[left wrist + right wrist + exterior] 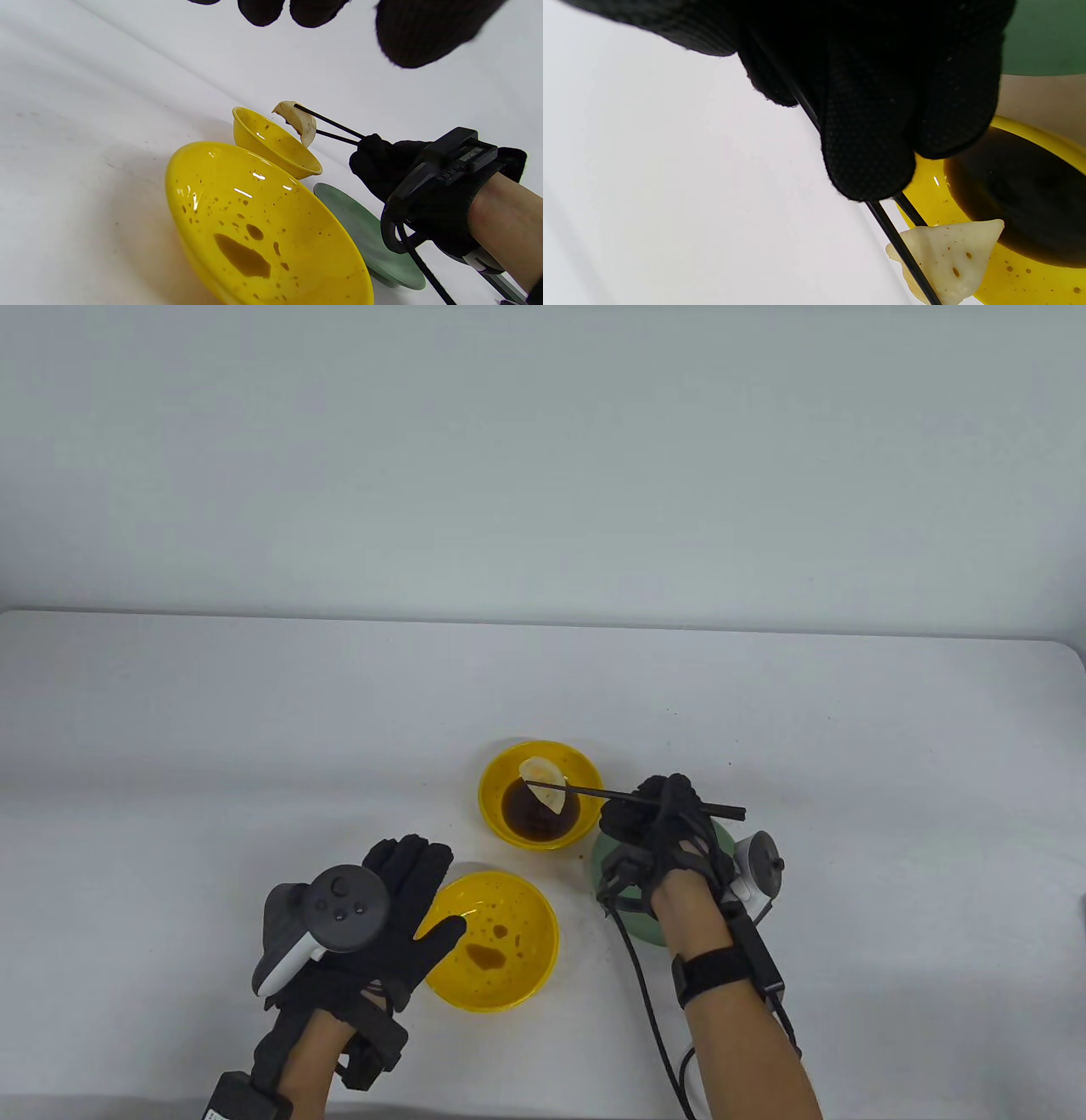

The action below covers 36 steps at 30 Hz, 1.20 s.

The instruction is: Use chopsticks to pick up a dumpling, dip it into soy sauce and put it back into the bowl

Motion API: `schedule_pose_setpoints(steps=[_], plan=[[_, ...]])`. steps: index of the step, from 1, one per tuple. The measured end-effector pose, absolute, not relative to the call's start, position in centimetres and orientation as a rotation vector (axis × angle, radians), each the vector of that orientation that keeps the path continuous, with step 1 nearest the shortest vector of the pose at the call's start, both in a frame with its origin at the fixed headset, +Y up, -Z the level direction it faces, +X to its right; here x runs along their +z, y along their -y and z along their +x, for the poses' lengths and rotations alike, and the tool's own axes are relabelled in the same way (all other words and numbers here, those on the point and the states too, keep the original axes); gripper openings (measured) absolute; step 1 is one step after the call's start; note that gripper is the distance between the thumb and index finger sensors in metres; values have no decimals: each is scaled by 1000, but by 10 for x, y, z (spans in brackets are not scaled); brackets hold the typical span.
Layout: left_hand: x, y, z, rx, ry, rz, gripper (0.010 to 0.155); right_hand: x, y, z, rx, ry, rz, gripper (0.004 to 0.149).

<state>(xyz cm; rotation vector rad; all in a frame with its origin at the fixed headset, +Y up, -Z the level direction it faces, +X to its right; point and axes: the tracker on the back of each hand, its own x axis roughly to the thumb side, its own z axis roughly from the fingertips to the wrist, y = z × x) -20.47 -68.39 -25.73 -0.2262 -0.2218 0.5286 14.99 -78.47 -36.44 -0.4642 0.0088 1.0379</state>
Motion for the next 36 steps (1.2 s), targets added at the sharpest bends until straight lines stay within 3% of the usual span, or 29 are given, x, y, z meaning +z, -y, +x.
schedule_pose_setpoints(steps=[9,15,20,30,36], plan=[[-257,683,-206,542,218,-222,82,-356,780,149,1003,-21,-444,38],[-257,681,-209,568,220,-210,82,-314,756,139,1044,-113,-305,38],[-256,682,-208,564,231,-211,82,-276,758,125,1309,-196,-198,38],[-257,682,-207,563,233,-214,82,-275,746,93,1751,-71,224,38],[-257,683,-207,559,237,-214,82,-272,740,85,1838,-51,343,38]])
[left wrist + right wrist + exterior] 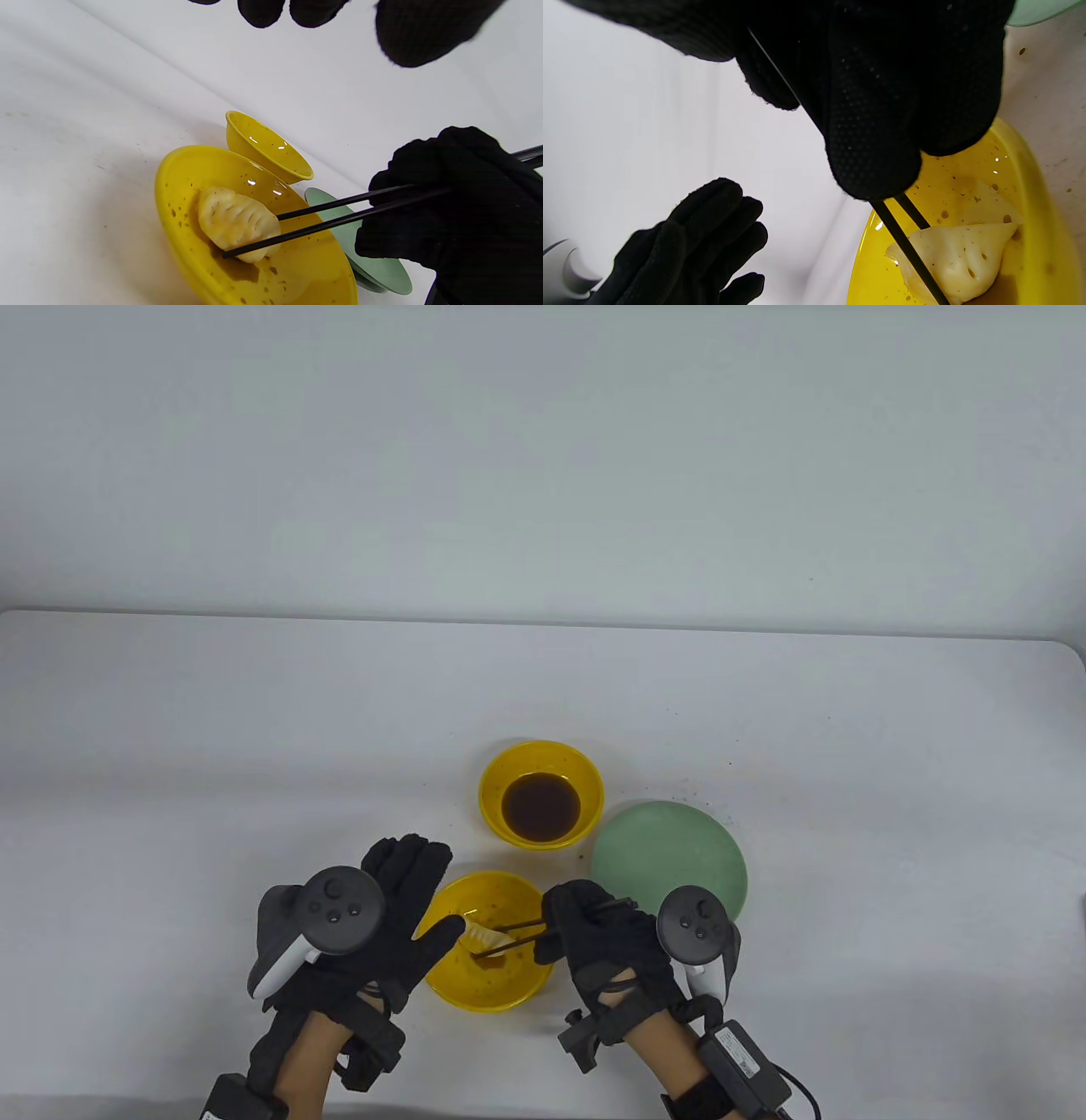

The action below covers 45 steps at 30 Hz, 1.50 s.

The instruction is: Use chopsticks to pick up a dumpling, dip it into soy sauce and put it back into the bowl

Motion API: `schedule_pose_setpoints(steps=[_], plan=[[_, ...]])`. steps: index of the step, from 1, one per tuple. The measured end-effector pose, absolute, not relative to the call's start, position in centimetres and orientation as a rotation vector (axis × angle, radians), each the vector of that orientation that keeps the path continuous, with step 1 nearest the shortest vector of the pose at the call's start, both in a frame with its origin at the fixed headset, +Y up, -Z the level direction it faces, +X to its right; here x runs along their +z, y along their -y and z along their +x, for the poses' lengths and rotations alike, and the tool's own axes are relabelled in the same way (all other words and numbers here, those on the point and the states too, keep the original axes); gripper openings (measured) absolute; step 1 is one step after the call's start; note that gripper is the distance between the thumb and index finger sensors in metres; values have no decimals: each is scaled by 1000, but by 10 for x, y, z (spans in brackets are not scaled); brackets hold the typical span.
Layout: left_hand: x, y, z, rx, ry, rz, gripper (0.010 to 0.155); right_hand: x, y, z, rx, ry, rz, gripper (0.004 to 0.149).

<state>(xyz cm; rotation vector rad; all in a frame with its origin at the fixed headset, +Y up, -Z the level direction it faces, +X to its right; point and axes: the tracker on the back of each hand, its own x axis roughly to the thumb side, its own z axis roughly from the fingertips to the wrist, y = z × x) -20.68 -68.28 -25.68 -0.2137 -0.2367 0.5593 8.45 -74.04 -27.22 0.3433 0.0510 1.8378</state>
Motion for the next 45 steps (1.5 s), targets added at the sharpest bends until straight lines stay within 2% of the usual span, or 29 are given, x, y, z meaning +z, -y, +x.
schedule_pose_setpoints(steps=[4,7,11,15,17,21,27,31,34,39,45], plan=[[-257,683,-207,558,235,-218,82,-272,736,83,1847,-97,402,39],[-257,682,-207,569,237,-212,82,-274,727,92,1762,-82,369,41],[-256,681,-208,583,243,-201,82,-280,713,132,1416,-29,199,42],[-256,682,-206,572,246,-206,82,-286,712,179,1289,105,86,43],[-256,683,-205,564,247,-209,82,-291,704,202,1642,317,127,43],[-256,683,-205,558,247,-211,82,-298,697,192,2456,509,385,42],[-256,683,-205,557,238,-221,82,-310,731,147,3034,343,625,43],[-256,684,-204,547,244,-233,82,-314,750,138,3202,125,651,45],[-256,684,-203,547,247,-233,82,-314,755,135,3268,69,666,48],[-256,684,-204,551,245,-233,82,-316,766,126,3358,-157,689,54],[-256,685,-203,549,250,-243,82,-314,770,123,3348,-266,656,61]])
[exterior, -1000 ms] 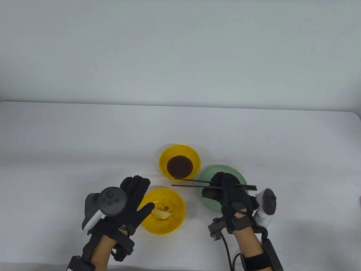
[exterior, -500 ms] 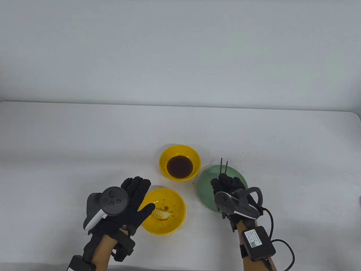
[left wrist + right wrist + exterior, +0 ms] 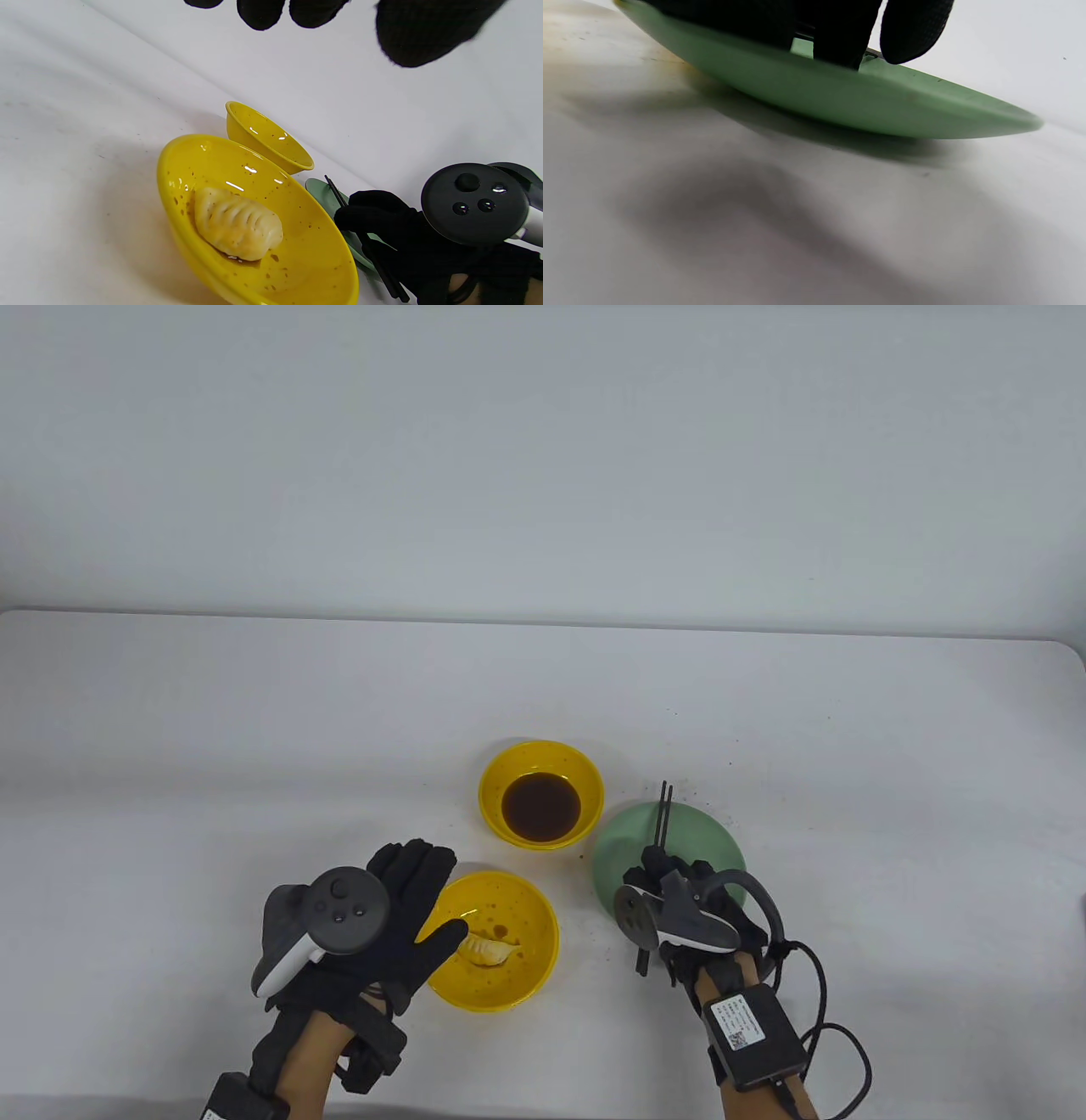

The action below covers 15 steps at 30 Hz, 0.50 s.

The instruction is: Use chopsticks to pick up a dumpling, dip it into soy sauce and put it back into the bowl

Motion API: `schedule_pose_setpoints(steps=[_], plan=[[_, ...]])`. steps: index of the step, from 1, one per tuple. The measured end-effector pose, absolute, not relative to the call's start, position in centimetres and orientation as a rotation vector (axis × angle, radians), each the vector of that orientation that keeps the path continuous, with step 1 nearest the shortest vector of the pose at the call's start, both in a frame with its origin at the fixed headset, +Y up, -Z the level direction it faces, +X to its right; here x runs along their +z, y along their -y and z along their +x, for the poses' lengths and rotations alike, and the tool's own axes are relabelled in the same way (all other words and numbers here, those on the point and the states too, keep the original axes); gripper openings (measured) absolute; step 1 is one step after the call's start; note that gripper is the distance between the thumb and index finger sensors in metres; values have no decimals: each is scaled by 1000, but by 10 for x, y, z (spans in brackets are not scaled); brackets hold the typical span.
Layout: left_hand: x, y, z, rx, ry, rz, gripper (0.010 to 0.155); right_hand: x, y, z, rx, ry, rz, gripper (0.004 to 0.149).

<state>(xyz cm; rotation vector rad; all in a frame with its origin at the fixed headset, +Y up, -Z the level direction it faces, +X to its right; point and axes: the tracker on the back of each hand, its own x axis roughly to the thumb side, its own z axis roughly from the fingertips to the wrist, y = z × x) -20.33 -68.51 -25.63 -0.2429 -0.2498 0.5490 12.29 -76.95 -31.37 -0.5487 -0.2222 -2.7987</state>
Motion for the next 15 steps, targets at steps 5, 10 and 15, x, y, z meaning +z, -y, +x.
schedule_pose_setpoints(steps=[5,10,15], plan=[[-256,685,-203,549,253,-243,82,-311,763,131,-2864,170,-533,65],[-255,682,-203,570,269,-215,82,-302,724,155,-3315,-64,-597,62],[-250,675,-194,582,353,-165,82,-282,692,152,-3676,-69,-975,77]])
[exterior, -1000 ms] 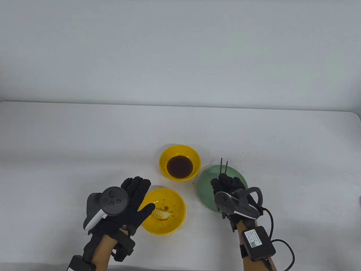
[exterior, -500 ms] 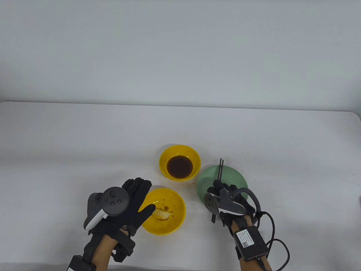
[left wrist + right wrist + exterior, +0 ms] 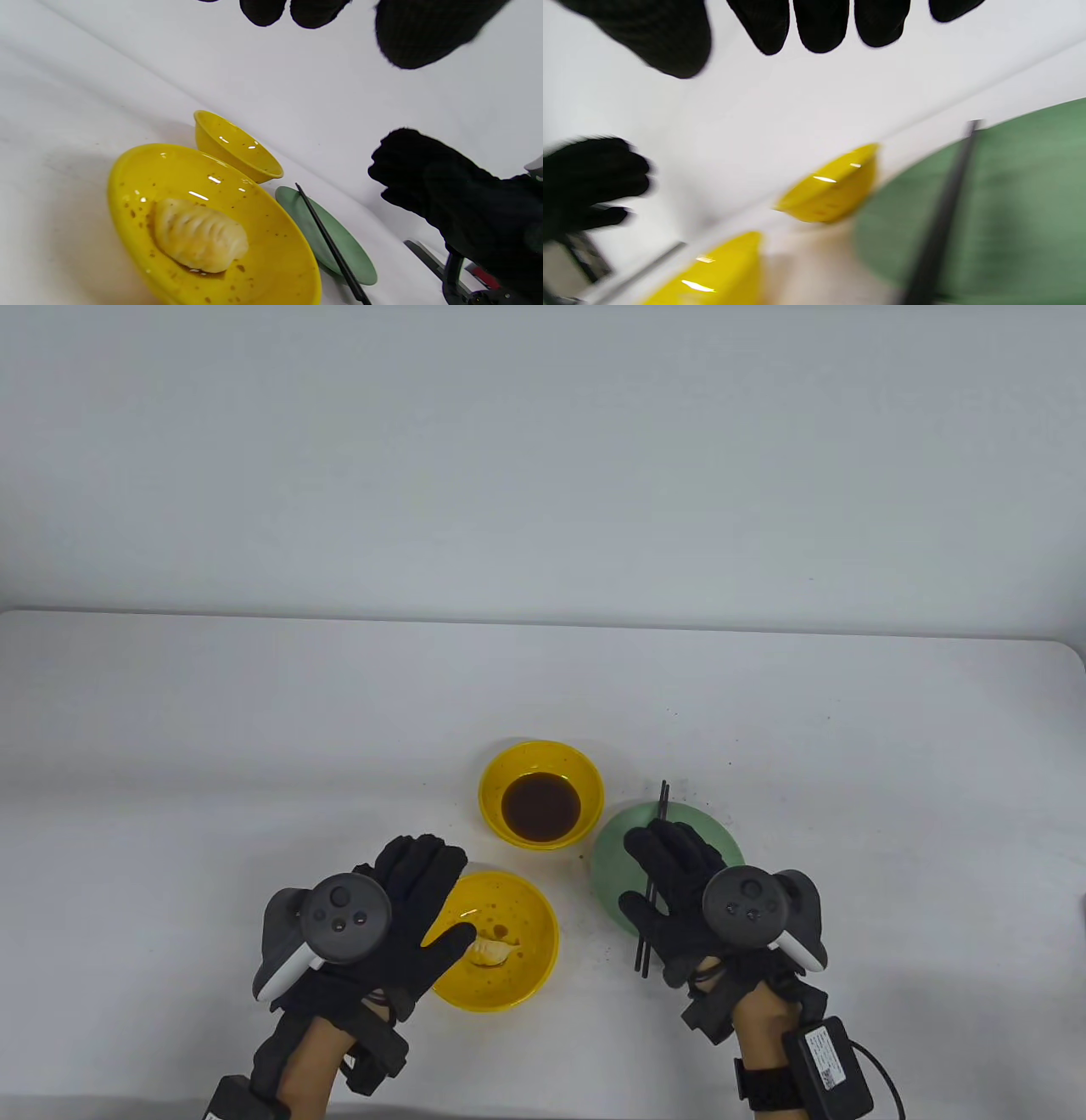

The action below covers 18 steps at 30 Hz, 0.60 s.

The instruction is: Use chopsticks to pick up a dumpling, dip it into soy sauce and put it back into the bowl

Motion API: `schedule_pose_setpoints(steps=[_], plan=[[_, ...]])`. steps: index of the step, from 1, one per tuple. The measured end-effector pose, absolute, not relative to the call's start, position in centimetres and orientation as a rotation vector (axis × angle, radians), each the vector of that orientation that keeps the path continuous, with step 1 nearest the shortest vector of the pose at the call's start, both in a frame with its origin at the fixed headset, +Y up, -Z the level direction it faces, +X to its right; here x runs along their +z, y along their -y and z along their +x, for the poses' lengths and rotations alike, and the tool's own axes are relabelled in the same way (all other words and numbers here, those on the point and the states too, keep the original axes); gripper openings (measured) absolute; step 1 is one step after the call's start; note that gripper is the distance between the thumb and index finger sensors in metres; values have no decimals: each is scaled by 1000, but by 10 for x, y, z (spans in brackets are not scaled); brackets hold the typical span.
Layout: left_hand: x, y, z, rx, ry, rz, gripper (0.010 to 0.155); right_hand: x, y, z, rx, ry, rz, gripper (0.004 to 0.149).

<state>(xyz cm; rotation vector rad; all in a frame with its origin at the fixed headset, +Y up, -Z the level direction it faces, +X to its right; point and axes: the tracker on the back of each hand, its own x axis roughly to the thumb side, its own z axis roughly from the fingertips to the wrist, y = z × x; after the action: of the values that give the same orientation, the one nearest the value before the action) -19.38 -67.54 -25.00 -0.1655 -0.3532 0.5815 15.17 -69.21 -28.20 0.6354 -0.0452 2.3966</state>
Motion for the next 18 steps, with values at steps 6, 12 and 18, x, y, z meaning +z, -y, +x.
schedule_pose_setpoints(steps=[6,12,18], plan=[[-250,677,-191,558,357,-170,82,-265,681,119,2444,26,796,85],[-252,680,-192,552,341,-191,83,-265,684,115,2477,0,807,87],[-252,680,-191,541,336,-195,83,-264,684,113,2512,7,794,86]])
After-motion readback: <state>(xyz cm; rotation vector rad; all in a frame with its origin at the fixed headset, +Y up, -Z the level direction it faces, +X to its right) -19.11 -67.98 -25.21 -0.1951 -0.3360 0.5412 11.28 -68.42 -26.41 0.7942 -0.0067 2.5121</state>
